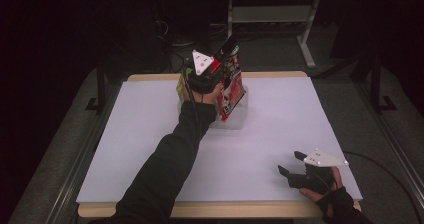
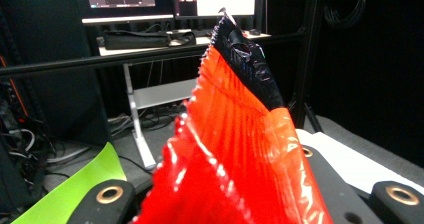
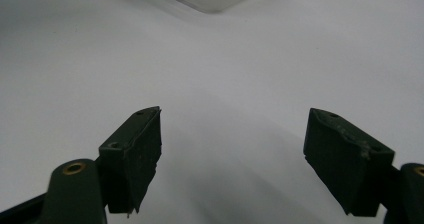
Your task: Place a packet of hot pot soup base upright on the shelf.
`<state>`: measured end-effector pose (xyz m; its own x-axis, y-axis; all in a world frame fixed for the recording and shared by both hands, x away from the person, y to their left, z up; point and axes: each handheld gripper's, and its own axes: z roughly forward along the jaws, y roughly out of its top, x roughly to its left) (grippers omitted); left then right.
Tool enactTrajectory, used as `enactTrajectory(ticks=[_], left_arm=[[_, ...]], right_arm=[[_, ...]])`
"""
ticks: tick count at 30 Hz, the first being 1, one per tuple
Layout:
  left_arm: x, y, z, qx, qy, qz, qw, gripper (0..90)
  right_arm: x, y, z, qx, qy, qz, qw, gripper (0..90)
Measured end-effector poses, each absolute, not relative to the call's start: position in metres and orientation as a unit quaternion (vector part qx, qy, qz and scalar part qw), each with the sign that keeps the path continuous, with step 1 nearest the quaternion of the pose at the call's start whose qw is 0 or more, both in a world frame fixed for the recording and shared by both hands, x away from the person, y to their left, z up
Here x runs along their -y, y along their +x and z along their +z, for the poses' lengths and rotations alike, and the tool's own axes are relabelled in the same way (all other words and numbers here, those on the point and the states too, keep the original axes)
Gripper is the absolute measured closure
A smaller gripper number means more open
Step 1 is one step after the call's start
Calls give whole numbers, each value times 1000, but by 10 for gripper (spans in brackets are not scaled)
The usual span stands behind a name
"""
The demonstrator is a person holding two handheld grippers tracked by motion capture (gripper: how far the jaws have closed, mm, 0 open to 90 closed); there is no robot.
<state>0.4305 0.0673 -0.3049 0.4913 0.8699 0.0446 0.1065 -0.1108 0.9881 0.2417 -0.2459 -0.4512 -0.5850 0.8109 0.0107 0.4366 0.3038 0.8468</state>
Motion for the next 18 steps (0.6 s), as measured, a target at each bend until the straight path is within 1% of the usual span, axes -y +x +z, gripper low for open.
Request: enactTrajectory(ticks=[7,13,18], left_arm=[[-56,433,-320,-358,665,356,550,761],[-46,435,-327,-336,686,365,532,757],[-41,435,-333,-327,695,363,527,753]], right_arm=[[246,241,-451,-777,400,436,215,224],[246,241,-450,-776,398,439,214,226],[246,240,-450,-776,397,441,211,227]])
